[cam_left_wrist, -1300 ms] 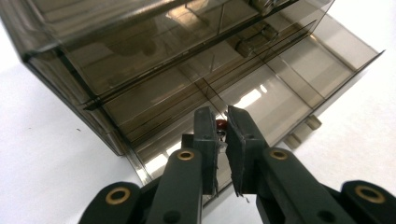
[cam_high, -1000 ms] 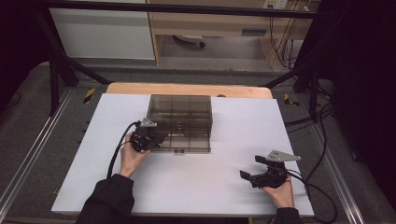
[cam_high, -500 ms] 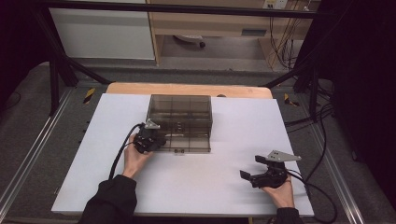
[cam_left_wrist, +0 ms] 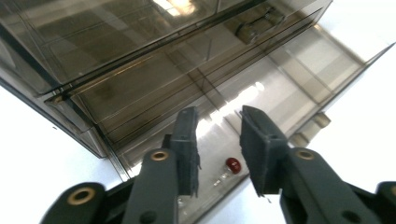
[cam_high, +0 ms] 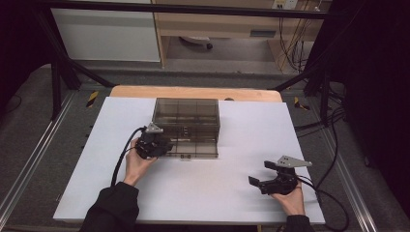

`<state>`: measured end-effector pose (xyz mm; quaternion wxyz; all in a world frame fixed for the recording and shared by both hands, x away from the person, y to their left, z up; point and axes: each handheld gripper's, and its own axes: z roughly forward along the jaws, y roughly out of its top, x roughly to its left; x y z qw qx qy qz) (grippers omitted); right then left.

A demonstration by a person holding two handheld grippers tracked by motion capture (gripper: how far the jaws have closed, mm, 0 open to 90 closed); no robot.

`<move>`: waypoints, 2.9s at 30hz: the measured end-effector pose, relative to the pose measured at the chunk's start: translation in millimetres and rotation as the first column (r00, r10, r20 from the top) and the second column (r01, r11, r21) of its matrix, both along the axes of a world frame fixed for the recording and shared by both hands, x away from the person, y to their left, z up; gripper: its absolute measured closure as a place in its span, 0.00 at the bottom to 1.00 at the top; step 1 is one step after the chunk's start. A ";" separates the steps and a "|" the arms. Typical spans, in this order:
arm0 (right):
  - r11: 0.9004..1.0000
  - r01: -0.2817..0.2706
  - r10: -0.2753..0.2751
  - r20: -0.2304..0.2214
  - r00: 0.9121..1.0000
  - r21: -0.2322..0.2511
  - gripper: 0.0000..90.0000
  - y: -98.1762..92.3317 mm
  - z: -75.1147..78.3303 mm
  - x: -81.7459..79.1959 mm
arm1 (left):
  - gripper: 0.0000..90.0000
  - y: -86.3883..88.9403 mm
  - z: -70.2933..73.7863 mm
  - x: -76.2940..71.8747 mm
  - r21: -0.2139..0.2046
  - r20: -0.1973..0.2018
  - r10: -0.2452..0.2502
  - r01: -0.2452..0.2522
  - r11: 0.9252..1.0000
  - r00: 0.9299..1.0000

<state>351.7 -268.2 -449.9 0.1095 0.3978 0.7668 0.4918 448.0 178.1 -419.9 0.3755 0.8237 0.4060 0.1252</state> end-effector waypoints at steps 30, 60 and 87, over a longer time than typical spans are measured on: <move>1.000 0.003 -0.003 -0.003 1.000 0.005 0.01 -0.2 0.3 0.0 | 0.08 30.9 9.1 -39.7 0.003 0.065 -0.030 0.030 1.000 0.997; 1.000 0.002 -0.002 -0.009 1.000 0.005 0.01 -0.2 0.3 -0.1 | 0.07 93.0 -14.6 -75.9 0.001 0.098 0.007 -0.007 1.000 0.995; 1.000 0.003 -0.003 -0.009 1.000 0.006 0.01 -0.3 0.5 -0.3 | 0.07 139.6 -32.6 -94.5 -0.025 0.096 0.052 -0.050 0.998 0.994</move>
